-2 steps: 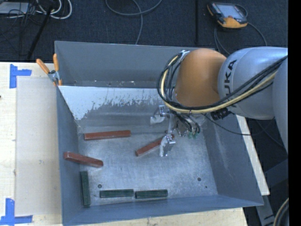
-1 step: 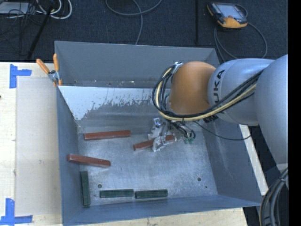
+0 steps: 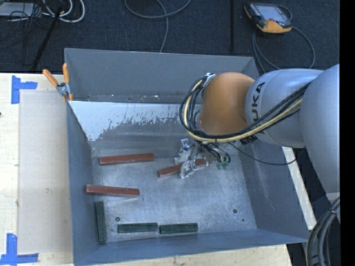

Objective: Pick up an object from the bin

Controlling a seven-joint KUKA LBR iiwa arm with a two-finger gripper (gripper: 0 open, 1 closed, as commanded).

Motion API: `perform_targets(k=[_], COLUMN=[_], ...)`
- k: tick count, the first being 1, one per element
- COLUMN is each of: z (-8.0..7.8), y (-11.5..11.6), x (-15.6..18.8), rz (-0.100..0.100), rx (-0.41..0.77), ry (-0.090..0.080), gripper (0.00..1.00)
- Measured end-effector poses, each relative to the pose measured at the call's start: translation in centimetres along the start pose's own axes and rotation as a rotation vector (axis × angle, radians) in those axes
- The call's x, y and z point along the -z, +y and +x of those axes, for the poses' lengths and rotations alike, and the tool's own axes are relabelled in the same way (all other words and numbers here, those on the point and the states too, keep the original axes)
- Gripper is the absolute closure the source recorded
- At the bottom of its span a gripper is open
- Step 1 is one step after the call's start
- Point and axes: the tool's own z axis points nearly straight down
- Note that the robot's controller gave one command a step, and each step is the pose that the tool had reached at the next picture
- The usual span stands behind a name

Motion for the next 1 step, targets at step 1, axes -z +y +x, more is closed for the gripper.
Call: perform_targets(k=[1], z=[-0.17], y=[-0.24], x=[13.62], rz=[0.0], rx=[-0.022], ry=[0.01], gripper=[1.0])
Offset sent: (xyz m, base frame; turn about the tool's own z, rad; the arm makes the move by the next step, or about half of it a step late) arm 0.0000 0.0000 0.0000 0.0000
